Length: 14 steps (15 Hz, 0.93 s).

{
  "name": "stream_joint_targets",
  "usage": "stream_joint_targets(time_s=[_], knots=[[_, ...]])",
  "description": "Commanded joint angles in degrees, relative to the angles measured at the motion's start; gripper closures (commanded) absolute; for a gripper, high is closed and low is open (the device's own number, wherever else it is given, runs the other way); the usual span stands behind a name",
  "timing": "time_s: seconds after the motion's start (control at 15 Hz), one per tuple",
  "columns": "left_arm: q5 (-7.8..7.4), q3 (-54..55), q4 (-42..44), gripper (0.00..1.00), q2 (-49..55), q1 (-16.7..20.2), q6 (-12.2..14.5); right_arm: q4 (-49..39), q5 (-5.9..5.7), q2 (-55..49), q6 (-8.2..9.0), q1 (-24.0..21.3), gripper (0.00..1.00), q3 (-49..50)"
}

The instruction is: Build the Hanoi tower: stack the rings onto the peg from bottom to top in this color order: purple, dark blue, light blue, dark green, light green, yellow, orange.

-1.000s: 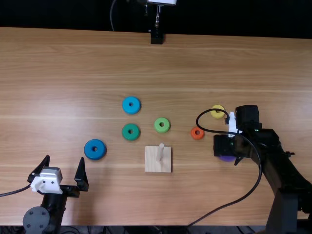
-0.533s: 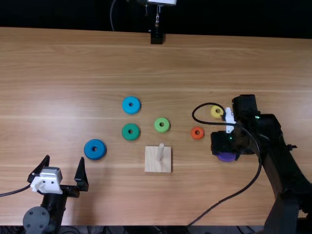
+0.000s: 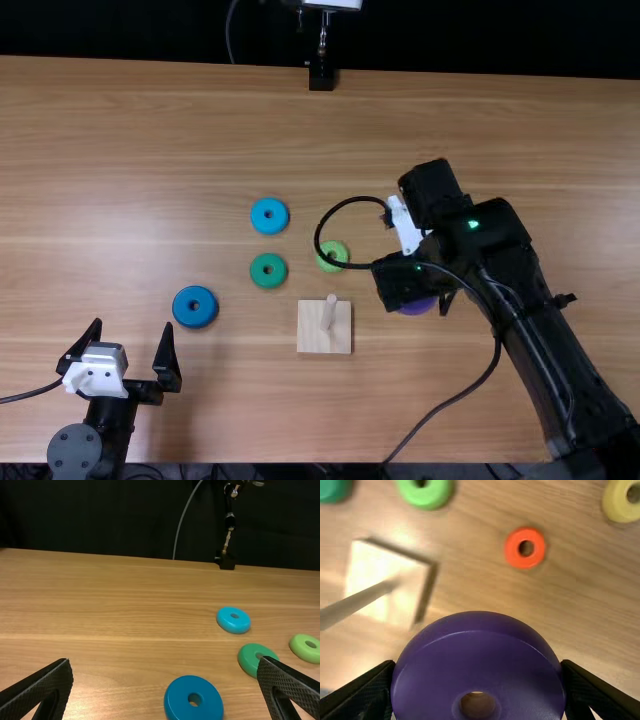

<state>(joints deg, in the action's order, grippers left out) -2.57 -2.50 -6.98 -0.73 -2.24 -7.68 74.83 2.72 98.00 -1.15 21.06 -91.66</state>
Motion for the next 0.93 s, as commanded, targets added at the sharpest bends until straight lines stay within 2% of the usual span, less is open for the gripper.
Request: stream_joint_targets(time_s=[0.0,0.13,0.4,0.67,0.87], knots=[[0.25,2.5,-0.4,0.00,0.7,0.3,0.5,4.3,-0.51,0.0,0.51,1.8,1.00,-6.1],[0.25,2.5,-0.4,0.00,0.7,0.3,0.5,9.7,-0.51,0.0,0.41,4.4,1.00,-11.8],[0.25,2.5,-0.4,0.00,0.7,0.3,0.5,9.7,-0.51,0.1,0.41,9.6,1.00,-17.8],[0.25,2.5,-0.4,0.00,0.7,0.3,0.5,9.3,-0.40,0.3,0.51,14.8,1.00,-18.4],[0.25,2.5,-0.4,0.00,0.7,0.3,0.5,9.2,-0.40,0.4,0.62,15.2,1.00,-18.5]])
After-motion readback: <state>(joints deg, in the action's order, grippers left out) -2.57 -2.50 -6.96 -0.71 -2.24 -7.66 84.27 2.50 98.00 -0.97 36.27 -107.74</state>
